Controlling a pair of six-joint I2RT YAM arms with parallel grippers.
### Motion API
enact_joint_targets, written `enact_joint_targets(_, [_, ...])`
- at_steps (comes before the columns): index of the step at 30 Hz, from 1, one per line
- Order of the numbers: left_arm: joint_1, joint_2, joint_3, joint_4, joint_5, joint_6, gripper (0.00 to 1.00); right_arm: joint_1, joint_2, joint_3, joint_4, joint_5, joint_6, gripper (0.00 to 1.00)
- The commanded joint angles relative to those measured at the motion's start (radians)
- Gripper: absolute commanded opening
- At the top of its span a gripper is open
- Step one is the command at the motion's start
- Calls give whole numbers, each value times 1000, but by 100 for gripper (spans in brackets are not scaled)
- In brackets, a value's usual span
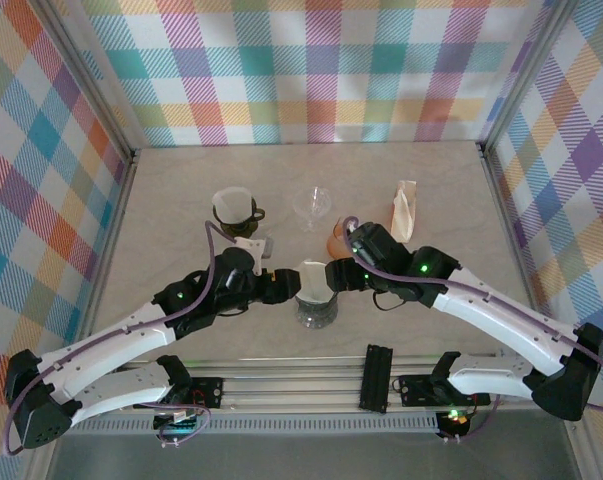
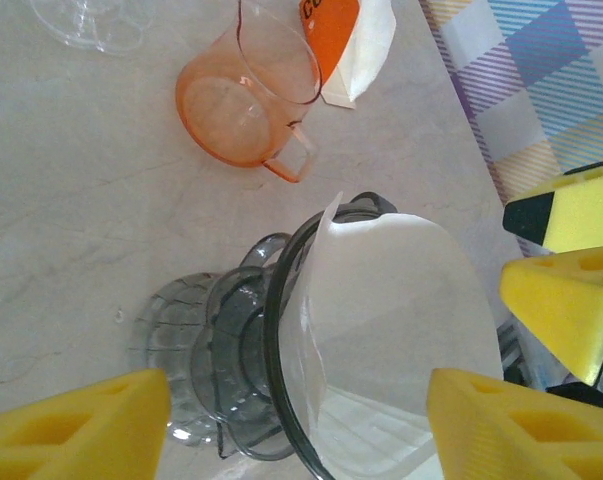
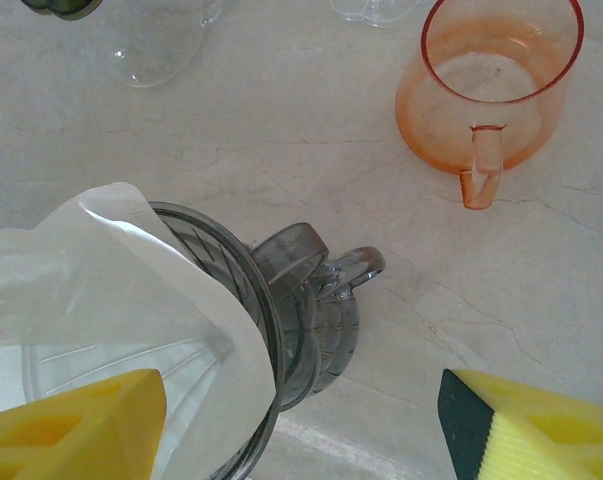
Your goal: Place the coffee filter in the dripper
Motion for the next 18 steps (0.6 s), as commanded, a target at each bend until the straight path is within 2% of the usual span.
enact_joint_targets(1, [21,24,-16,53,30,-18,65,4,-14,-13,14,12,24,73])
enact_joint_targets(18, [62,36,-57,57,44,-33,63,4,-13,-103,27,-4,67,74])
